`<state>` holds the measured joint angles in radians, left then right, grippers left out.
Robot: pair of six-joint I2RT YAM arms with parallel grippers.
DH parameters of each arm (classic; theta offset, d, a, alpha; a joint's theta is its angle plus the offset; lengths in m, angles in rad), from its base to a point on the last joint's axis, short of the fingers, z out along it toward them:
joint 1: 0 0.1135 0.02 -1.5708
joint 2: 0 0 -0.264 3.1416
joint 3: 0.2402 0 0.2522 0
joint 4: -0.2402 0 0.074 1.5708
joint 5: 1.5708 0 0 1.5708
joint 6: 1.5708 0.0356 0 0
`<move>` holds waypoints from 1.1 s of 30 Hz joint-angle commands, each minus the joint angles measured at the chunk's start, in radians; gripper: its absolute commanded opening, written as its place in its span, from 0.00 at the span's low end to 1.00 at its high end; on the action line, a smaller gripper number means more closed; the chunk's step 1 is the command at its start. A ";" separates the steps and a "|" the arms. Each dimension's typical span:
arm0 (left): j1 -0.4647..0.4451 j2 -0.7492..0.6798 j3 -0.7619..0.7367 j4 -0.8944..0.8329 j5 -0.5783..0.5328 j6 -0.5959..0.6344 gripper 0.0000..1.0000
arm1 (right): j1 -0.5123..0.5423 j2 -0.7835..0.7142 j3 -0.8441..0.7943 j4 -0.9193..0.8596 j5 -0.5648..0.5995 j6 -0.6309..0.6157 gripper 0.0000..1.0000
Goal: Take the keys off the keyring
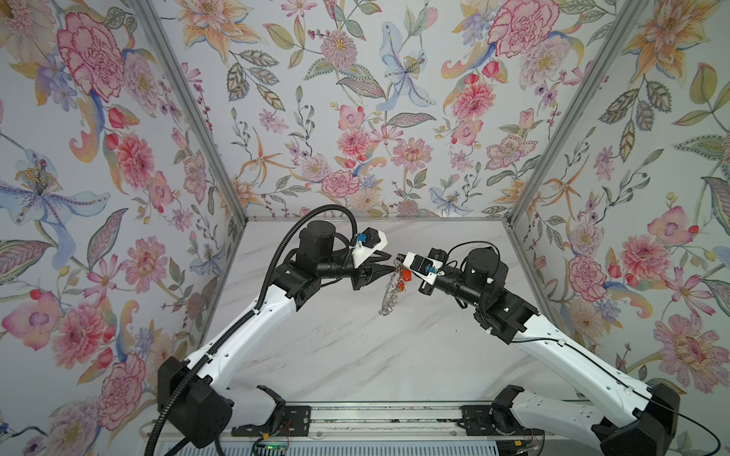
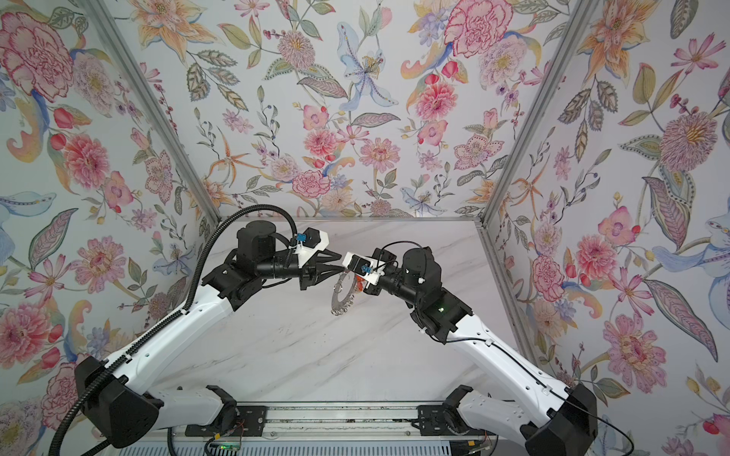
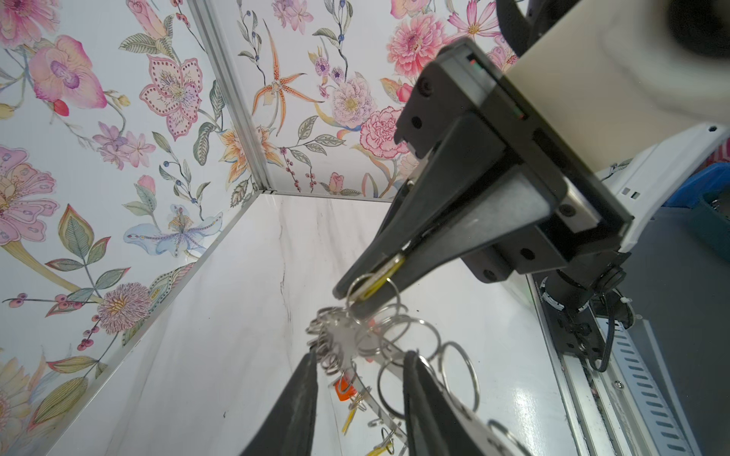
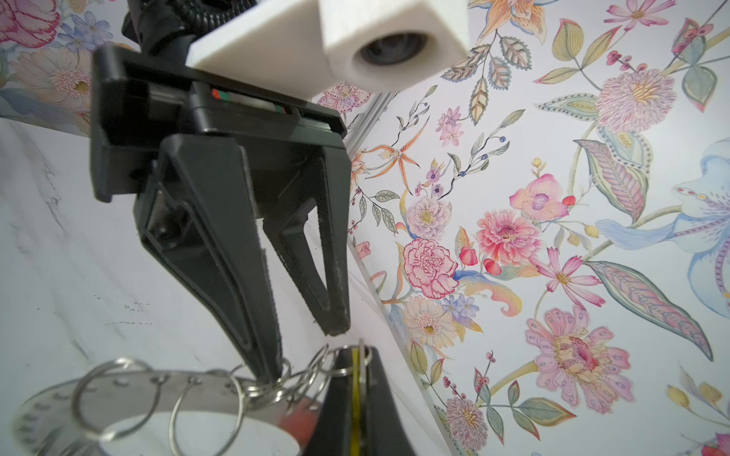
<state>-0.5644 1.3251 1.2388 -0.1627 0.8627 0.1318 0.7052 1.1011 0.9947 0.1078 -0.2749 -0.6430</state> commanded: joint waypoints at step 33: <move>-0.009 -0.026 0.028 -0.049 -0.048 0.086 0.00 | -0.013 -0.047 -0.006 0.006 0.023 -0.046 0.00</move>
<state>-0.5697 1.3247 1.2472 -0.2024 0.8562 0.1890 0.6994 1.1000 0.9920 0.0662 -0.2913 -0.6769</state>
